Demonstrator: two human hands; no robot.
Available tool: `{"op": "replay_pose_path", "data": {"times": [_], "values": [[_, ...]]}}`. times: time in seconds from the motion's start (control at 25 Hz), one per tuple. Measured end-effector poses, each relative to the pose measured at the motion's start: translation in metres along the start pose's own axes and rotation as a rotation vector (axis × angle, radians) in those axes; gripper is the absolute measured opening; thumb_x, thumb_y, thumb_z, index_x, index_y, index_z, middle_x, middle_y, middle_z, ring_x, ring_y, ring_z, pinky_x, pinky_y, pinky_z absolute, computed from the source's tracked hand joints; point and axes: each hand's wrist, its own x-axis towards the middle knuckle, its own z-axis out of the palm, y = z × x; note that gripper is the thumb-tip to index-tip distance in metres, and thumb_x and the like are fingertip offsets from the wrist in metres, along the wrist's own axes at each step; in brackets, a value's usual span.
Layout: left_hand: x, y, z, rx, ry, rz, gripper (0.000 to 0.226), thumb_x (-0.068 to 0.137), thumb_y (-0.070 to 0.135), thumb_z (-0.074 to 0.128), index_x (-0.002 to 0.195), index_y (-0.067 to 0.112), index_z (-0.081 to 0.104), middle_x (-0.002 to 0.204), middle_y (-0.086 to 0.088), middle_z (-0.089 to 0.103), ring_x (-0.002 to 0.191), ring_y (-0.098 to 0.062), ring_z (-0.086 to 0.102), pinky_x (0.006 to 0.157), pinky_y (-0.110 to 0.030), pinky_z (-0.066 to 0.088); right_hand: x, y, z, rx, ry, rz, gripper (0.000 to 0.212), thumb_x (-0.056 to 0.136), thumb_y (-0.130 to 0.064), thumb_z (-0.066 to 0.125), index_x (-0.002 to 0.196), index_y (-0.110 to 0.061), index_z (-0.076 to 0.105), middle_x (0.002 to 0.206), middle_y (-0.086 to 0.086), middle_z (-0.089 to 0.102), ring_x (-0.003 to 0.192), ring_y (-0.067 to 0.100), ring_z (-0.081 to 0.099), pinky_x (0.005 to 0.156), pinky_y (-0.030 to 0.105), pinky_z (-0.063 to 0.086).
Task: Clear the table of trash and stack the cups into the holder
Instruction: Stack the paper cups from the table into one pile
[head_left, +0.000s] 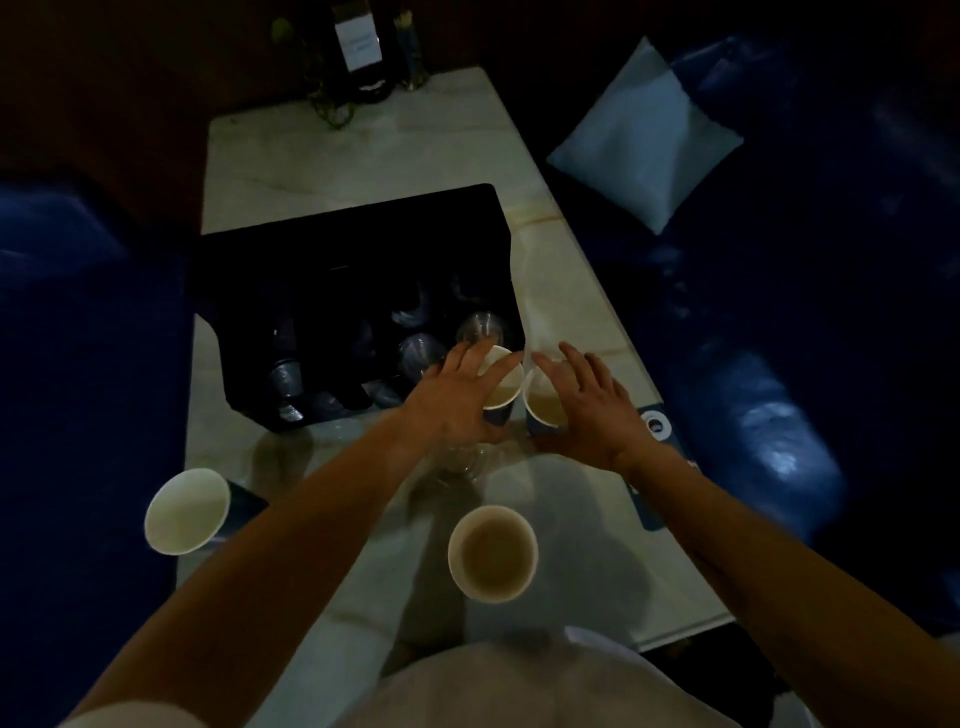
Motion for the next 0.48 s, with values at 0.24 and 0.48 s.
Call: {"op": "replay_pose_path", "data": {"times": [0.24,0.48], "values": [[0.002,0.001,0.011,-0.105,0.140,-0.025,0.080,0.079,0.046,0.066,0.146,0.041,0.023,0.159,-0.005,0.015,0.143,-0.034,0.017,0.110,-0.059,0.033,-0.003,0.002,0.006,0.083,0.113,0.018,0.094,0.071,-0.050,0.076,0.143,-0.044,0.017,0.154,0.002,0.022,0.130,0.035,0.040,0.090,0.053,0.049],[-0.013,0.008,0.018,-0.224,0.251,-0.091,0.076,0.076,0.043,0.068,0.140,0.044,0.026,0.152,0.001,0.022,0.137,-0.032,0.023,0.098,-0.055,0.046,-0.024,0.003,0.007,0.155,0.123,0.094,0.092,0.072,-0.048,0.077,0.144,-0.042,0.020,0.153,0.001,0.023,0.129,0.033,0.040,0.090,0.053,0.051]]}}
